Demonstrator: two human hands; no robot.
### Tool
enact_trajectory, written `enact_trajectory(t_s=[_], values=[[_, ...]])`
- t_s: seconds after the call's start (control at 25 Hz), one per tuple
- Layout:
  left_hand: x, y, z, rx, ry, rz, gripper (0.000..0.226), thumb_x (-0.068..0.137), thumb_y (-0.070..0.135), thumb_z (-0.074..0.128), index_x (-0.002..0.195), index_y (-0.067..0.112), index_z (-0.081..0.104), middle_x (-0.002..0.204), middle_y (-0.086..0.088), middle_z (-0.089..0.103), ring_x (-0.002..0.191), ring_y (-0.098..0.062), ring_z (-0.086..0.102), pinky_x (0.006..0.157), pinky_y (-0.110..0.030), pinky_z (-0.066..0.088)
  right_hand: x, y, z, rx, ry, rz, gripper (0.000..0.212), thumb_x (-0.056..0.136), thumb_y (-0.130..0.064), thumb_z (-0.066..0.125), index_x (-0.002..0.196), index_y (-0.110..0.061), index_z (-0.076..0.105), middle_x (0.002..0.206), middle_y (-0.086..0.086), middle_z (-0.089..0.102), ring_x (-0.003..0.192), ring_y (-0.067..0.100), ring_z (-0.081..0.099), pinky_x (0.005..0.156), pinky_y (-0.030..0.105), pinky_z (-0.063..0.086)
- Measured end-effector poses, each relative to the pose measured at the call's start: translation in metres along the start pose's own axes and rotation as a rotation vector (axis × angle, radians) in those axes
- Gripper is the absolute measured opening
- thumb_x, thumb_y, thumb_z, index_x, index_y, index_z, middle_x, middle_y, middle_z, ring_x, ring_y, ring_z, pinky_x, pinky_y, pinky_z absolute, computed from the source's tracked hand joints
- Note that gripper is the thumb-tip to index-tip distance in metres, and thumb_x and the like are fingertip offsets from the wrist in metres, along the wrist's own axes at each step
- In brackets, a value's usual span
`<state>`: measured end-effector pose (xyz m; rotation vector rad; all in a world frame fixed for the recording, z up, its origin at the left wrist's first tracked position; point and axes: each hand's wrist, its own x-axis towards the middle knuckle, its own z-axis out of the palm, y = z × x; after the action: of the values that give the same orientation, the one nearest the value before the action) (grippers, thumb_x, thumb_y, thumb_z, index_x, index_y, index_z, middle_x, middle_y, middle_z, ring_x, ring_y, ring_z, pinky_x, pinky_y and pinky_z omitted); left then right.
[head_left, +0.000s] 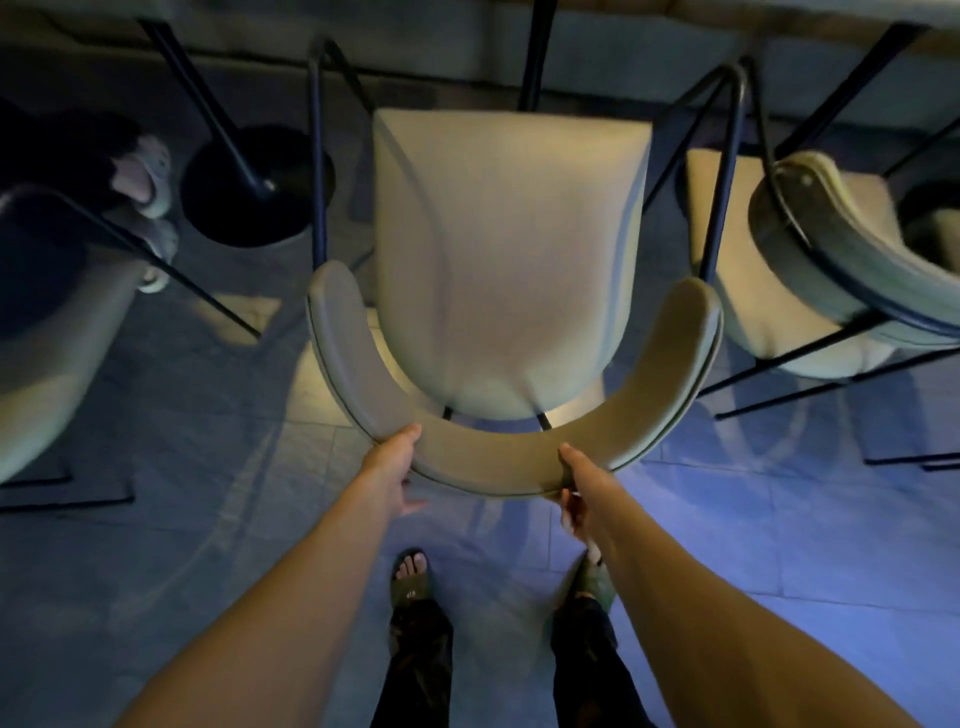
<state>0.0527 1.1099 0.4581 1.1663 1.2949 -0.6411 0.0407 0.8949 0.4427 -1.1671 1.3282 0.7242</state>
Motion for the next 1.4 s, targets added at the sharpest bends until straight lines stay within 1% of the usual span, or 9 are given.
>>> enact_trajectory(t_s=[0.12, 0.28, 0.36, 0.56, 0.72, 0.88, 1.04, 1.2, 1.4], values=[[-0.020, 0.014, 0.001, -0.041, 0.012, 0.001, 0.056, 0.095, 0.038, 0.055, 0.144, 0.017, 0.036, 0.152, -0.004, 0.034, 0.139, -0.034, 0.032, 0.096, -0.055, 0.044, -0.022, -0.006, 0.002, -0.001, 0.001, -0.024, 0.030, 0.088, -0.043, 0.063, 0.098, -0.016, 0.054, 0.084, 0.015, 0.063, 0.018, 0.005, 0.043, 0.028, 0.011, 0.035], [-0.032, 0.035, 0.009, -0.054, -0.011, -0.008, 0.048, 0.096, 0.030, 0.055, 0.138, 0.010, 0.042, 0.142, -0.008, 0.047, 0.129, -0.035, 0.045, 0.086, -0.055, 0.047, -0.042, -0.028, 0.004, -0.062, 0.029, -0.057, 0.026, 0.092, -0.035, 0.058, 0.088, -0.010, 0.051, 0.079, 0.019, 0.061, 0.017, 0.006, 0.039, 0.028, 0.011, 0.033], [-0.030, 0.048, 0.017, -0.076, -0.021, 0.008, 0.046, 0.096, 0.025, 0.056, 0.136, 0.008, 0.043, 0.137, -0.012, 0.051, 0.124, -0.035, 0.050, 0.077, -0.052, 0.049, -0.047, -0.047, 0.008, -0.095, 0.047, -0.087, 0.025, 0.091, -0.033, 0.056, 0.087, -0.009, 0.051, 0.081, 0.018, 0.060, 0.018, 0.007, 0.038, 0.030, 0.012, 0.033], [-0.020, 0.099, 0.036, -0.103, -0.037, 0.095, 0.045, 0.094, 0.019, 0.056, 0.137, 0.011, 0.045, 0.136, -0.015, 0.053, 0.120, -0.035, 0.054, 0.046, -0.042, 0.054, -0.054, -0.100, 0.029, -0.157, 0.007, -0.106, 0.026, 0.089, -0.037, 0.048, 0.089, -0.011, 0.053, 0.058, 0.009, 0.059, 0.043, 0.018, 0.051, 0.045, 0.021, 0.041], [-0.018, 0.143, 0.053, -0.112, -0.068, 0.143, 0.046, 0.097, 0.018, 0.052, 0.141, 0.013, 0.041, 0.142, -0.012, 0.048, 0.126, -0.035, 0.049, 0.054, -0.047, 0.054, -0.059, -0.147, 0.042, -0.150, 0.005, -0.115, 0.029, 0.092, -0.034, 0.053, 0.104, -0.008, 0.052, 0.094, 0.014, 0.057, 0.090, 0.032, 0.059, 0.070, 0.046, 0.057], [-0.017, 0.179, 0.070, -0.099, -0.051, 0.156, 0.047, 0.097, 0.018, 0.053, 0.142, 0.013, 0.039, 0.144, -0.011, 0.044, 0.129, -0.034, 0.046, 0.070, -0.050, 0.056, -0.053, -0.186, 0.061, -0.106, -0.024, -0.161, 0.030, 0.096, -0.024, 0.047, 0.121, -0.008, 0.044, 0.095, 0.014, 0.050, 0.082, 0.036, 0.054, 0.060, 0.051, 0.057], [-0.013, 0.211, 0.087, -0.079, -0.039, 0.156, 0.049, 0.097, 0.019, 0.053, 0.143, 0.014, 0.038, 0.146, -0.010, 0.043, 0.130, -0.034, 0.045, 0.065, -0.048, 0.057, -0.042, -0.218, 0.074, -0.061, -0.015, -0.156, 0.031, 0.095, -0.024, 0.048, 0.121, -0.009, 0.043, 0.109, 0.020, 0.057, 0.100, 0.041, 0.061, 0.088, 0.058, 0.053], [-0.004, 0.228, 0.095, -0.067, -0.004, 0.102, 0.050, 0.096, 0.019, 0.056, 0.143, 0.014, 0.038, 0.145, -0.011, 0.043, 0.129, -0.036, 0.045, 0.055, -0.050, 0.056, -0.031, -0.234, 0.081, 0.025, 0.026, -0.125, 0.026, 0.093, -0.023, 0.048, 0.116, -0.010, 0.047, 0.091, 0.016, 0.057, 0.080, 0.033, 0.059, 0.067, 0.046, 0.056], [-0.001, 0.240, 0.098, -0.053, 0.012, 0.065, 0.047, 0.096, 0.015, 0.055, 0.140, 0.013, 0.040, 0.143, -0.015, 0.045, 0.128, -0.038, 0.046, 0.067, -0.055, 0.054, -0.032, -0.241, 0.084, 0.087, 0.020, -0.136, 0.022, 0.095, -0.015, 0.048, 0.116, -0.010, 0.046, 0.089, 0.015, 0.055, 0.074, 0.031, 0.054, 0.054, 0.046, 0.051]])
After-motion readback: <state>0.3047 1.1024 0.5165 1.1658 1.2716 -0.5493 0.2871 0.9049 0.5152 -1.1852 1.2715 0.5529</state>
